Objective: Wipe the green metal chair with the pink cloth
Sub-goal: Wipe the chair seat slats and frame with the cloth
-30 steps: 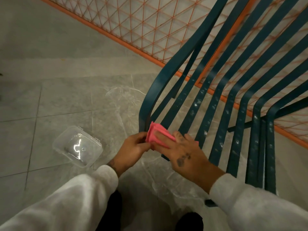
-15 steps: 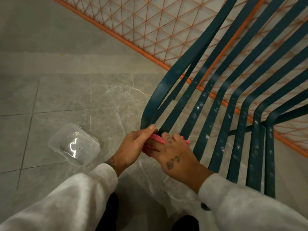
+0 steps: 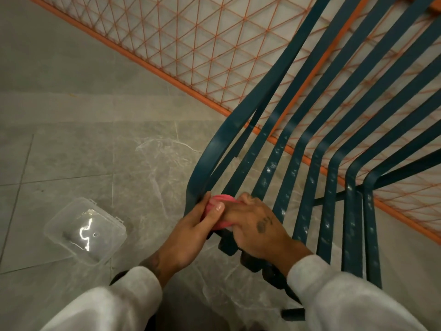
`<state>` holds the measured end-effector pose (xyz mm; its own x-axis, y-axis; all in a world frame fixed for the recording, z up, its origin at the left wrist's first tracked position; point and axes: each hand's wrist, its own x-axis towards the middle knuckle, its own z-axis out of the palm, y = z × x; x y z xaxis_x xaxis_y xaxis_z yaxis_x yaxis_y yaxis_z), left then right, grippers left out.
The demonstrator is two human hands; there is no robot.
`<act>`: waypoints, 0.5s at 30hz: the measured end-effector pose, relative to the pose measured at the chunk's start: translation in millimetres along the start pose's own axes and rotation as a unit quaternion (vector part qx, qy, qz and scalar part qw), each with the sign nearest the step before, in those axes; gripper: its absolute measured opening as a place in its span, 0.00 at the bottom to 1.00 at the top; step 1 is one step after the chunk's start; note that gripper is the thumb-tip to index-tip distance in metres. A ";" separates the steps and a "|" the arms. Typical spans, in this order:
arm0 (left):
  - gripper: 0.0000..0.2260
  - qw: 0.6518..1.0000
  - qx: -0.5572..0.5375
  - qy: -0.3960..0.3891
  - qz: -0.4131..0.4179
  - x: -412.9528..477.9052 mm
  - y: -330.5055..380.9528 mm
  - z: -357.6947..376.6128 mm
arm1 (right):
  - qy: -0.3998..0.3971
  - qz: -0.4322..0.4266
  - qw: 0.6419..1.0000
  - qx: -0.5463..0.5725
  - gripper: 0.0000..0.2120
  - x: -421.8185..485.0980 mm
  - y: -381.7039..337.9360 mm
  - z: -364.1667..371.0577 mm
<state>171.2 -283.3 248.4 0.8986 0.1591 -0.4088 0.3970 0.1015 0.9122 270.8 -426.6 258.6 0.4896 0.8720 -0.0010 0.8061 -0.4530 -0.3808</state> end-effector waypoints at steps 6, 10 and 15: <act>0.16 0.996 0.073 -0.016 0.048 0.1 18.5 9.2 | 0.038 0.080 0.996 -0.005 0.25 12.2 18.7 -0.7; 0.24 0.980 0.176 0.031 0.086 4.5 16.7 15.4 | 0.041 0.127 0.985 0.110 0.25 13.5 19.6 3.6; 0.22 0.949 0.288 0.104 0.074 19.4 28.0 28.4 | 0.097 0.200 0.954 0.199 0.24 11.7 18.4 -20.3</act>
<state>205.1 -305.3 266.8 0.9199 0.3264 -0.2175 0.3598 -0.4814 0.7993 298.1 -428.5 270.4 0.8153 0.5756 -0.0632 0.3705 -0.6024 -0.7070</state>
